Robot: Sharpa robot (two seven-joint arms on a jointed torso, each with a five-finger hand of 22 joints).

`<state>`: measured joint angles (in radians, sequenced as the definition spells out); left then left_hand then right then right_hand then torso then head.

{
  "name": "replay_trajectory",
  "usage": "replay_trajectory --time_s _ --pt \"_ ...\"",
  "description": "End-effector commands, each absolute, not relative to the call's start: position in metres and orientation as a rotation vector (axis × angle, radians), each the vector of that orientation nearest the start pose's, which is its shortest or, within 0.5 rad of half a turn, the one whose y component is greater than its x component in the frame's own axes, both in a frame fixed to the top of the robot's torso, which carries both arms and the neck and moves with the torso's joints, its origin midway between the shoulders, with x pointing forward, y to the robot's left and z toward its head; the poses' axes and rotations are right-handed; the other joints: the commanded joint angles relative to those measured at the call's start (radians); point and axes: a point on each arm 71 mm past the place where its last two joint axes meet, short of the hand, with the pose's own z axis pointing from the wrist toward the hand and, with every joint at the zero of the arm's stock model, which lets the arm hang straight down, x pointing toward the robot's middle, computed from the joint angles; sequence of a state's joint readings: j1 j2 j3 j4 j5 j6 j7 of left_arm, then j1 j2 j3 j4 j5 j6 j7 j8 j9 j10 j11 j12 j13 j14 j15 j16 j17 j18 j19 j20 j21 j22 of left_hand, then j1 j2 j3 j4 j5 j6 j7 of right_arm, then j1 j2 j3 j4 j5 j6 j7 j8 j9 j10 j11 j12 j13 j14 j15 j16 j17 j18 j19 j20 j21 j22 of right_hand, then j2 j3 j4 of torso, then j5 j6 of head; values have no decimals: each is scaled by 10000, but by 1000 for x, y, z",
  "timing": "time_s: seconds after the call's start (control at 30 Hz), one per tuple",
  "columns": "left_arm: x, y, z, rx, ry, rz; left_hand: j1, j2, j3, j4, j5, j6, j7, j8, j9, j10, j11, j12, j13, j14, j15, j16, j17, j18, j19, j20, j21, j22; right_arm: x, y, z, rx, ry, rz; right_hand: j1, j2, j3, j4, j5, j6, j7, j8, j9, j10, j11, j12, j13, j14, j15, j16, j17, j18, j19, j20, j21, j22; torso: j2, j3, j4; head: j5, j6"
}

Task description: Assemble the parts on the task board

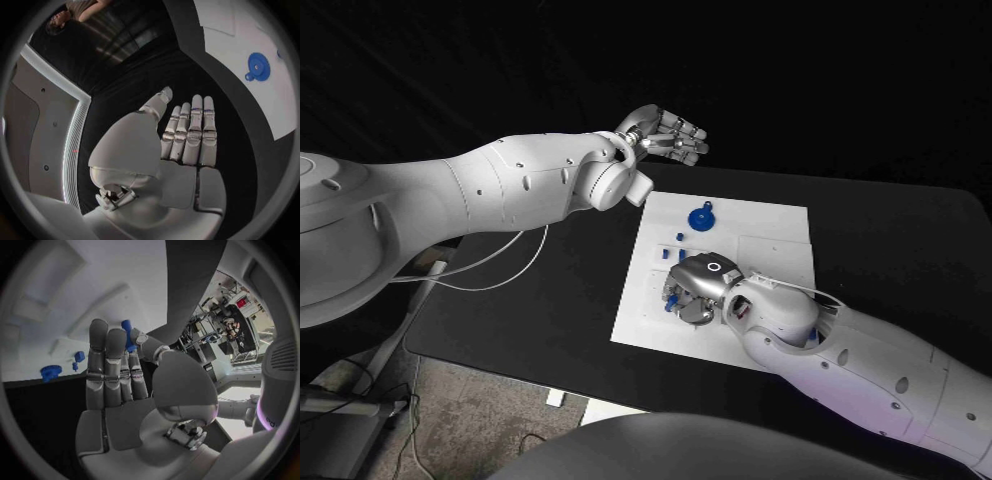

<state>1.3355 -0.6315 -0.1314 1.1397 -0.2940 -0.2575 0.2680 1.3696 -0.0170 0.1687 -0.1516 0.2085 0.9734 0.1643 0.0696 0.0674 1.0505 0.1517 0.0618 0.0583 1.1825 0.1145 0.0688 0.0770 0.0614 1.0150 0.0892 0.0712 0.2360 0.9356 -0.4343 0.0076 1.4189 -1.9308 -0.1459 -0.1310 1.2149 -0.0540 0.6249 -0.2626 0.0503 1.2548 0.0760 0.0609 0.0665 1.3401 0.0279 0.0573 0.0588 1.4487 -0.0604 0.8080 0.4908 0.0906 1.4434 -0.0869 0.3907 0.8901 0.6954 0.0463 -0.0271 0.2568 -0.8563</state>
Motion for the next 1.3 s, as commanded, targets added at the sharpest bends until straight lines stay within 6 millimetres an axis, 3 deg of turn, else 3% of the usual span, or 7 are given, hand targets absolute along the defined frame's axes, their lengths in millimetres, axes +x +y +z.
replay_trajectory --time_s 0.03,0.77,1.07,1.3 --pt "567 208 -159 -7632 15413 -12725 -32 100 25 32 27 -15 -18 6 -6 -16 -39 21 2 -45 -24 -27 -2 -126 66 27 65 -11 409 -12 -286 -6957 17153 7601 -2 78 61 5 37 111 23 33 29 105 -46 33 15 -5 -71 65 -4 159 0 -27 -11 9 -3 1 -10 7 5" --pt "567 208 -159 -7639 15461 -12733 -30 112 32 53 24 -21 -18 8 -5 -20 -37 23 3 -52 -21 -27 -3 -125 76 30 66 -83 410 -12 -288 -7045 17251 7351 1 83 85 -20 34 122 19 33 29 116 -48 33 15 -5 -73 70 4 164 5 -29 -17 54 1 -3 -14 -20 -8" --pt "567 207 -159 -7637 15484 -12746 -30 112 32 53 24 -21 -18 8 -5 -20 -37 23 3 -52 -21 -27 -3 -125 76 30 66 -83 410 -10 -294 -7596 17101 6783 9 53 108 -53 34 139 17 33 28 127 -50 33 15 -11 -73 80 22 168 -12 -29 -19 126 3 -3 11 -58 -40" --pt "567 207 -159 -7639 15492 -12746 -30 112 32 53 24 -21 -18 8 -5 -20 -37 23 3 -52 -21 -27 -3 -125 76 30 66 -83 408 -8 -299 -7873 17196 6619 5 50 111 -50 29 145 17 32 27 130 -50 33 15 -13 -73 82 27 169 -20 -28 -16 148 -1 -2 -9 -55 -54"
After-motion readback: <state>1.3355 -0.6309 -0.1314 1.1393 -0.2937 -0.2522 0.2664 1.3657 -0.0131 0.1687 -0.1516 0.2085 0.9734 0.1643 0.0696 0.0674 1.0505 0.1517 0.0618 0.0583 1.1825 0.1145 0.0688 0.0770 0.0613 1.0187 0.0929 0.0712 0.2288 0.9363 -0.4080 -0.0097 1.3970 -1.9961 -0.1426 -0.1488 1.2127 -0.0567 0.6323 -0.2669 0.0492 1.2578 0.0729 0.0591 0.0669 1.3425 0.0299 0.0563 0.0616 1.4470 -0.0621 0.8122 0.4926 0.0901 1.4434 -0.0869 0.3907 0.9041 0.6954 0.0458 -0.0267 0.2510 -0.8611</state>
